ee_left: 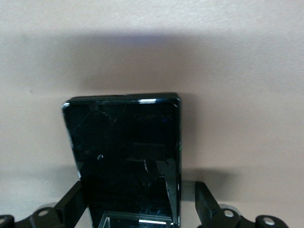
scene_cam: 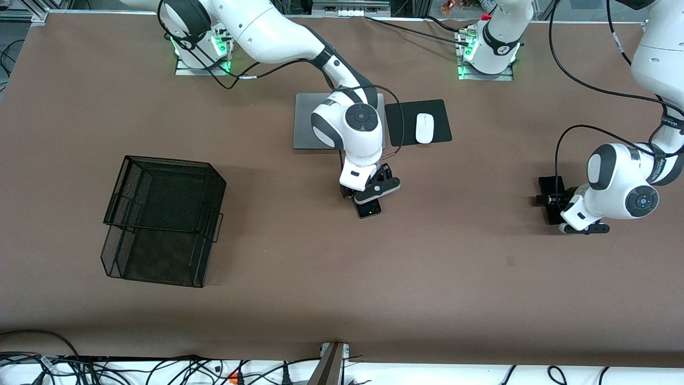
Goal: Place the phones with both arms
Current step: 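Grasp the flip phone with the right gripper while the left gripper reaches the black phone, then carry the flip phone to the basket while the left gripper moves the black phone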
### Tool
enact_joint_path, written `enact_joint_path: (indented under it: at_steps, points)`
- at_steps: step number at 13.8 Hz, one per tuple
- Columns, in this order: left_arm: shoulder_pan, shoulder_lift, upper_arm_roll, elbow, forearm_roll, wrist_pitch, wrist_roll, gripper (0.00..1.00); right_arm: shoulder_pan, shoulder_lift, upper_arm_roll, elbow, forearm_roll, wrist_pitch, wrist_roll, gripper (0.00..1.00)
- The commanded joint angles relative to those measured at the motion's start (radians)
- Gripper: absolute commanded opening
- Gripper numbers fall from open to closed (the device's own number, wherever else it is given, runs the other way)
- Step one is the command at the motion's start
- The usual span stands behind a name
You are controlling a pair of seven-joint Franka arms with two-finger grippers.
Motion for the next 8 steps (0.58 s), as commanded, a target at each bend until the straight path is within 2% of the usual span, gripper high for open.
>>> enact_joint_path:
  at_steps: [1, 2, 3, 4, 6, 8]
  points:
    - [0.024, -0.024, -0.013, -0.027, -0.028, 0.011, 0.066, 0.73, -0.001, 0.052, -0.002, 0.042, -0.020, 0.041, -0.013, 1.00]
    - [0.030, -0.025, -0.013, -0.024, -0.028, 0.011, 0.109, 0.42, 0.000, 0.064, -0.008, 0.042, -0.023, 0.051, -0.013, 1.00]
    - [0.033, -0.027, -0.014, -0.017, -0.028, 0.006, 0.137, 0.28, 0.002, 0.070, -0.008, 0.042, -0.033, 0.061, -0.010, 1.00]
    - [0.035, -0.035, -0.014, -0.012, -0.028, -0.007, 0.158, 0.20, 0.002, 0.078, -0.008, 0.042, -0.040, 0.067, -0.008, 1.00]
    - [0.031, -0.051, -0.018, -0.001, -0.030, -0.036, 0.165, 0.20, 0.002, 0.096, -0.008, 0.042, -0.040, 0.081, -0.005, 1.00]
    - [0.031, -0.059, -0.054, 0.044, -0.030, -0.111, 0.166, 0.20, 0.003, 0.104, -0.008, 0.042, -0.038, 0.093, 0.000, 1.00]
